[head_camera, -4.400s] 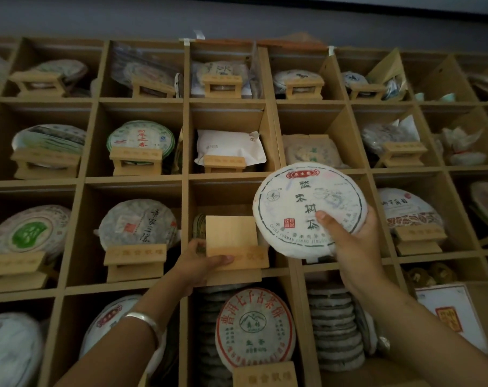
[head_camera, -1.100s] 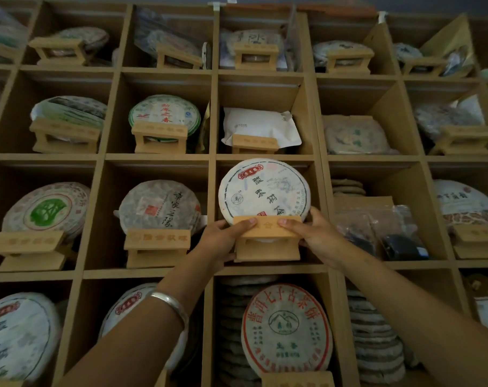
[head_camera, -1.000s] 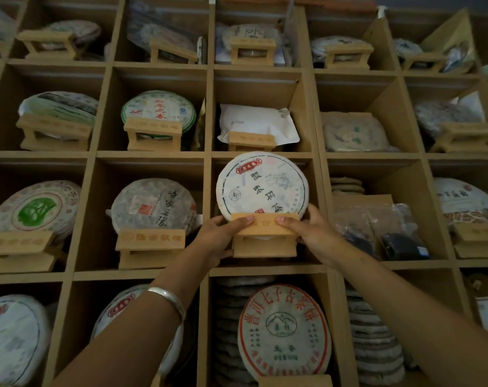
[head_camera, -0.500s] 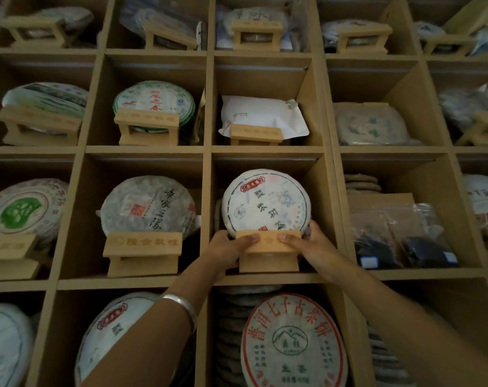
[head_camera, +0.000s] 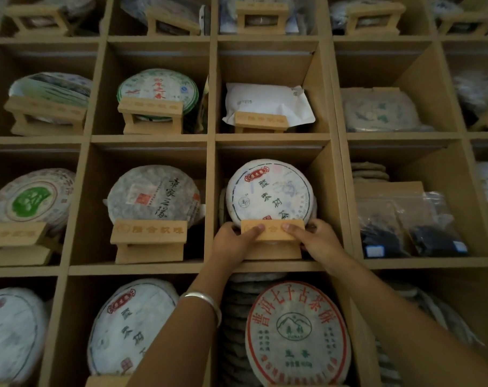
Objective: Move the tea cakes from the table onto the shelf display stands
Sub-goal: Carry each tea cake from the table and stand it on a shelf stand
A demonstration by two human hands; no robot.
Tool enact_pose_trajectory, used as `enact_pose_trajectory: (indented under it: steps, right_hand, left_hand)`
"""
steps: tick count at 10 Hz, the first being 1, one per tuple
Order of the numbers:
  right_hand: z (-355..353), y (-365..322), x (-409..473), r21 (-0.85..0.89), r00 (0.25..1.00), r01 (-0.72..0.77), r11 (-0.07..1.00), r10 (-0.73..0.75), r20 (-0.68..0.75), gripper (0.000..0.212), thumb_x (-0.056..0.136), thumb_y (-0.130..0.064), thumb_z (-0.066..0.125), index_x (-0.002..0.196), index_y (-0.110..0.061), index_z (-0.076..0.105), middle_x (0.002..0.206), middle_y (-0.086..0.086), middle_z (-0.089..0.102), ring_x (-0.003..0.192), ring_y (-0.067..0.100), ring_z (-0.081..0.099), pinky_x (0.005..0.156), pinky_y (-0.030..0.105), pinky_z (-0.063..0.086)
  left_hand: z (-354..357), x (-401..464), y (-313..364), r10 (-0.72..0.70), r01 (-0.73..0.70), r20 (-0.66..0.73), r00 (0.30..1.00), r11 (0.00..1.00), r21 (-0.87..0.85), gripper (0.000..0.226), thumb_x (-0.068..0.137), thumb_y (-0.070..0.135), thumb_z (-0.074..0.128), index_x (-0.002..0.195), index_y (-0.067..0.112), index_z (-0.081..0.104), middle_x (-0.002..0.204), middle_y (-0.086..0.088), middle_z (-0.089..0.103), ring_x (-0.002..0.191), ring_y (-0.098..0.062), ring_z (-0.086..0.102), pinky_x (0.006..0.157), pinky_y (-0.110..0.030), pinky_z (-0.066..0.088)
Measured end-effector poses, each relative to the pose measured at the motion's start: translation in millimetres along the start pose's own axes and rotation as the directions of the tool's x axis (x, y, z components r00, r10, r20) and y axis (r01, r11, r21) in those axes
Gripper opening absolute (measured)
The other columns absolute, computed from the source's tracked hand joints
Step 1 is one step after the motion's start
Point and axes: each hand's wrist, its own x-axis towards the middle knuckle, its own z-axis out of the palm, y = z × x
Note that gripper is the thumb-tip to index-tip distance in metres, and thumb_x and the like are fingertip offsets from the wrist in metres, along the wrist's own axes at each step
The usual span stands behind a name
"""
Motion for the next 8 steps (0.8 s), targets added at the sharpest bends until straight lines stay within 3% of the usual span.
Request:
enact_pose_trajectory:
  steps: [1, 2, 3, 4, 5, 6, 7, 8]
  right_hand:
    - [3.4, 0.0, 0.2, -0.071, 0.999, -0.032, 0.997, 0.030, -0.030, 0.042, 0.079, -0.041, 0.079, 0.107, -0.014, 0.065, 0.109, 0.003, 0.070, 0.099, 0.018, 0.066, 0.091, 0.043, 0.057]
    - [4.5, -2.6, -0.2, -0.111, 0.997, -0.067, 0.992, 0.064, -0.032, 0.054, 0.079, -0.044, 0.078, 0.115, -0.006, 0.065, 0.110, 0.007, 0.070, 0.101, 0.023, 0.066, 0.093, 0.047, 0.056]
    - [5.3, -3.5, -2.4, -0.142, 0.997, -0.068, 0.988, 0.062, -0.047, 0.053, 0.081, -0.046, 0.076, 0.113, -0.006, 0.066, 0.108, 0.007, 0.070, 0.097, 0.021, 0.066, 0.086, 0.041, 0.057]
    - [6.7, -8.5, -8.8, -0.192, 0.998, -0.050, 0.980, 0.044, -0.035, 0.038, 0.086, -0.043, 0.072, 0.106, -0.011, 0.066, 0.104, 0.003, 0.069, 0.086, 0.011, 0.062, 0.065, 0.024, 0.048]
    - [8.3, -12.2, -20.8, -0.274, 0.997, -0.018, 0.962, -0.003, -0.078, 0.029, 0.090, -0.032, 0.069, 0.107, -0.010, 0.064, 0.099, 0.002, 0.067, 0.084, 0.014, 0.060, 0.057, 0.020, 0.039]
    - [7.0, -13.0, -46.5, -0.322, 0.984, 0.073, 0.944, -0.121, -0.131, 0.015, 0.093, -0.019, 0.064, 0.103, -0.013, 0.057, 0.097, -0.003, 0.061, 0.087, 0.014, 0.058, 0.059, 0.017, 0.040]
    - [2.9, -8.9, -79.3, -0.460, 0.960, 0.223, 0.859, -0.275, -0.049, 0.019, 0.095, -0.016, 0.060, 0.113, -0.013, 0.058, 0.112, 0.002, 0.056, 0.094, 0.015, 0.059, 0.074, 0.029, 0.053]
    - [-1.8, -2.1, -108.0, -0.639, 0.924, 0.342, 0.689, -0.372, 0.093, 0.026, 0.094, -0.016, 0.058, 0.119, -0.014, 0.055, 0.118, 0.004, 0.053, 0.101, 0.020, 0.059, 0.081, 0.041, 0.054]
  left_hand:
    - [5.8, -2.0, -0.7, -0.009, 0.017, -0.092, 0.996, 0.996, 0.090, 0.059, 0.077, 0.054, 0.075, 0.115, 0.010, 0.061, 0.098, 0.003, 0.060, 0.086, -0.014, 0.057, 0.070, -0.027, 0.045]
    - [7.9, -11.0, -1.9, 0.037, -0.017, -0.179, 0.983, 0.993, 0.115, 0.060, 0.077, 0.053, 0.075, 0.115, 0.010, 0.060, 0.098, 0.002, 0.064, 0.077, -0.008, 0.053, 0.056, -0.016, 0.036]
    - [0.5, -19.4, -6.1, 0.079, -0.047, -0.148, 0.986, 0.977, 0.207, 0.057, 0.080, 0.044, 0.075, 0.121, 0.010, 0.056, 0.092, 0.006, 0.061, 0.079, -0.008, 0.054, 0.063, -0.020, 0.040]
    - [-9.9, -29.3, -11.1, 0.112, -0.096, -0.056, 0.992, 0.965, 0.242, 0.043, 0.082, 0.021, 0.074, 0.120, 0.008, 0.057, 0.082, 0.012, 0.058, 0.074, -0.005, 0.057, 0.067, -0.017, 0.044]
    - [-23.2, -42.9, -15.3, 0.186, -0.179, -0.005, 0.983, 0.952, 0.249, 0.032, 0.081, 0.017, 0.074, 0.110, 0.017, 0.061, 0.081, 0.012, 0.059, 0.070, -0.001, 0.058, 0.060, -0.010, 0.042]
    - [-38.2, -58.4, -19.8, 0.181, -0.198, 0.090, 0.979, 0.950, 0.241, 0.025, 0.081, 0.021, 0.074, 0.097, 0.028, 0.058, 0.084, 0.008, 0.062, 0.075, -0.009, 0.062, 0.061, -0.016, 0.042]
    - [-49.7, -75.7, -32.1, 0.102, -0.183, 0.263, 0.959, 0.935, 0.305, 0.025, 0.081, 0.024, 0.074, 0.091, 0.035, 0.054, 0.085, 0.009, 0.064, 0.079, -0.011, 0.063, 0.065, -0.020, 0.045]
    - [-63.7, -91.5, -48.8, 0.024, -0.221, 0.401, 0.916, 0.864, 0.453, 0.030, 0.080, 0.030, 0.074, 0.102, 0.033, 0.053, 0.096, 0.010, 0.063, 0.082, -0.005, 0.060, 0.064, -0.015, 0.043]
